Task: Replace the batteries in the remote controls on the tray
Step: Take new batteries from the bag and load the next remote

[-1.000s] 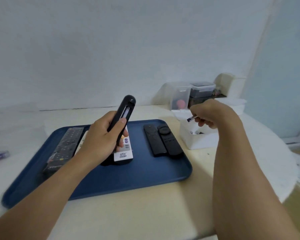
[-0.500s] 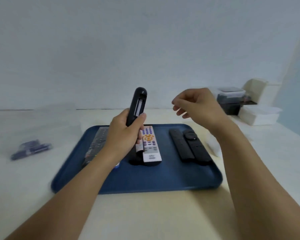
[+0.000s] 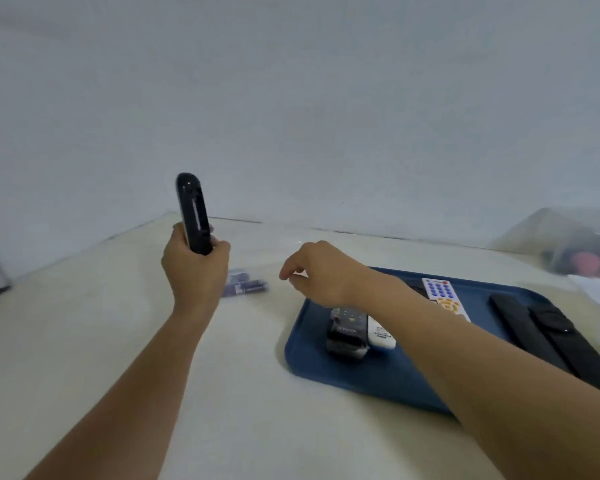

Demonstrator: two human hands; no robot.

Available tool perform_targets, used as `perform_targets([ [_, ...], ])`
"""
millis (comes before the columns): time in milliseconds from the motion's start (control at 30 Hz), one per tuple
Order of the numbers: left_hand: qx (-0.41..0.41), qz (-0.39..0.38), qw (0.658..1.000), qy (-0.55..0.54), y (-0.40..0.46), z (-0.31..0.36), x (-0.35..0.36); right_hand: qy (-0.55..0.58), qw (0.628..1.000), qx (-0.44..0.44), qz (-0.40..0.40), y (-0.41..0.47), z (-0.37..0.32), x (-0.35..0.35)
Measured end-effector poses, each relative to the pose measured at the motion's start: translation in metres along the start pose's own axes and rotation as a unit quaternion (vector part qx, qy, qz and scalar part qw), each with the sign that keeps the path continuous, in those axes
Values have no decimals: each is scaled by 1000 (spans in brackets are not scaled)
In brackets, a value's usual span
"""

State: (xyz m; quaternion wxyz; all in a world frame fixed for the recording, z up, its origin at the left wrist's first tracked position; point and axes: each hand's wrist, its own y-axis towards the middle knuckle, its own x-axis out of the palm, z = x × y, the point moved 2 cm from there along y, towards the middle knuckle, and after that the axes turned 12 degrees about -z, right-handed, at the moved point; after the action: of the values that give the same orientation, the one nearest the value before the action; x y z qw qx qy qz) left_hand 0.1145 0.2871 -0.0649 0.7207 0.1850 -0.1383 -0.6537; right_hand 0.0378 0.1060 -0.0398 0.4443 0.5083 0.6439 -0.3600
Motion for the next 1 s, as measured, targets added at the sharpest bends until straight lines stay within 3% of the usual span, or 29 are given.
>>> perform_targets([
  [133,-120,41,990,-55,10,-32,-16,-33,999,22,1,31,-4,6],
  [267,-193,-34,977,-87,15,-49,-9,-66,997,40,-14,43,0,10],
  [367,-216,-40,969,-111,18,-56,-8,-80,995,46,-23,49,2,16],
  [567,-233,-43,964,-122,21,-62,-9,-60,996,67,20,64,4,15],
  [667,-229,-82,964,-110,19,-60,-6,-51,997,62,5,68,-1,17],
  [1000,-227,-104,963,-99,17,-63,-5,-58,992,110,-16,91,-1,28],
])
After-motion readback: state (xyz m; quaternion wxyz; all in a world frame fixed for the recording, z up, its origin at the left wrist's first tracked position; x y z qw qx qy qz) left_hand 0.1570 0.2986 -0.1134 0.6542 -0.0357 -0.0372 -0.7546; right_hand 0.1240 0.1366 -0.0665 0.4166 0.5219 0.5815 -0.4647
